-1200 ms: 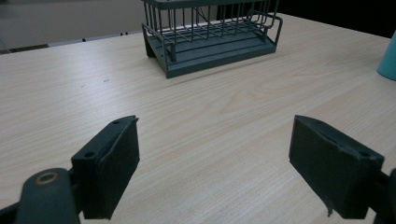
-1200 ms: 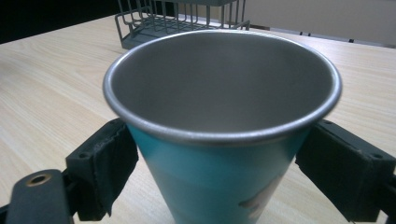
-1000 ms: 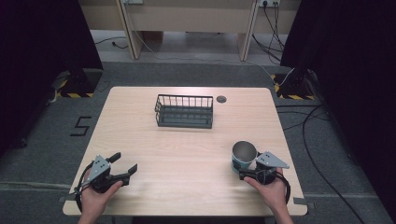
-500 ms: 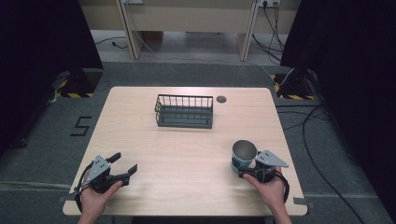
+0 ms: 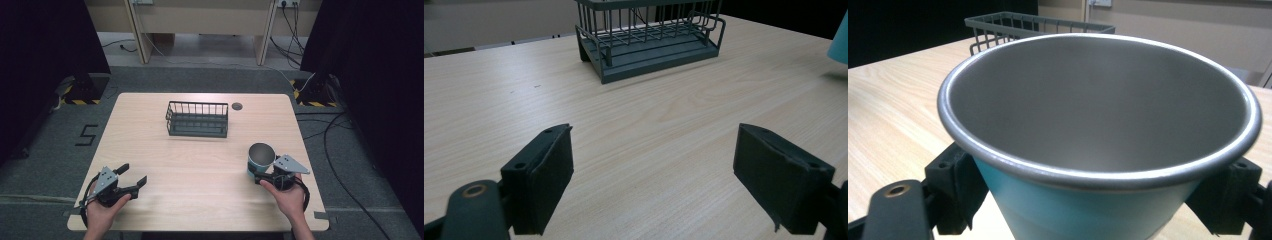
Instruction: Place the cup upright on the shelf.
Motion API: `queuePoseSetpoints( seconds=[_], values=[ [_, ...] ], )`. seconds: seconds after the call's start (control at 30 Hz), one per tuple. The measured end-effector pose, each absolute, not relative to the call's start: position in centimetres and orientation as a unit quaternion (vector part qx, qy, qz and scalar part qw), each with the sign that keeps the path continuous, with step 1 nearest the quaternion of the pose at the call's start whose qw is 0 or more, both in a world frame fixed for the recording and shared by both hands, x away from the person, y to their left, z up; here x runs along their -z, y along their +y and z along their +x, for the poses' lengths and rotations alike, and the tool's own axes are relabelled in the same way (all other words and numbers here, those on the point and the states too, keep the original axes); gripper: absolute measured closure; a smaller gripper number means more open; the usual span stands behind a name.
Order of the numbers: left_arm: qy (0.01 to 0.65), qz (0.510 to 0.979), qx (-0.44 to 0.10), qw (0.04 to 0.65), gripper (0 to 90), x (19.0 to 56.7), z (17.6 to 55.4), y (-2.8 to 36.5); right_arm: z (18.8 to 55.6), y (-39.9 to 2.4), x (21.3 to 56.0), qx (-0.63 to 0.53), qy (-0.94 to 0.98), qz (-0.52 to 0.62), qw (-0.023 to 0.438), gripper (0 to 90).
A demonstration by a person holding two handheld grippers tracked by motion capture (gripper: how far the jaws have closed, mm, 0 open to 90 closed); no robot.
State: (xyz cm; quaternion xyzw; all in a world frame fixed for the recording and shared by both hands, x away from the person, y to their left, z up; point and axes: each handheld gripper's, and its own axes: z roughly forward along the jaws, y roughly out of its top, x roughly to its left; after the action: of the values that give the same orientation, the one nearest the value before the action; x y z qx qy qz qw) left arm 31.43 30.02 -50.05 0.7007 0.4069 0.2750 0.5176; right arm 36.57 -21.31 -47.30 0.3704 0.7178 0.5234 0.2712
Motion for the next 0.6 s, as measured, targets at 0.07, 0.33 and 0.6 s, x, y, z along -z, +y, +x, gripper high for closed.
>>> queuePoseSetpoints(
  seconds=[0.07, 0.33, 0.6],
  values=[
    [0.407, 0.701, -0.275, 0.518, 15.9, 50.0, 31.4, 30.0, 36.8, -21.2, 46.8, -0.525, 0.716, 0.369, 0.273, 16.8],
    [0.407, 0.701, -0.275, 0.517, 15.9, 50.1, 31.4, 30.0, 37.4, -20.8, 46.2, -0.527, 0.715, 0.368, 0.277, 16.8],
    [0.407, 0.700, -0.275, 0.518, 15.9, 50.1, 31.4, 30.1, 38.1, -20.2, 45.8, -0.525, 0.713, 0.370, 0.280, 16.8]
  ],
)
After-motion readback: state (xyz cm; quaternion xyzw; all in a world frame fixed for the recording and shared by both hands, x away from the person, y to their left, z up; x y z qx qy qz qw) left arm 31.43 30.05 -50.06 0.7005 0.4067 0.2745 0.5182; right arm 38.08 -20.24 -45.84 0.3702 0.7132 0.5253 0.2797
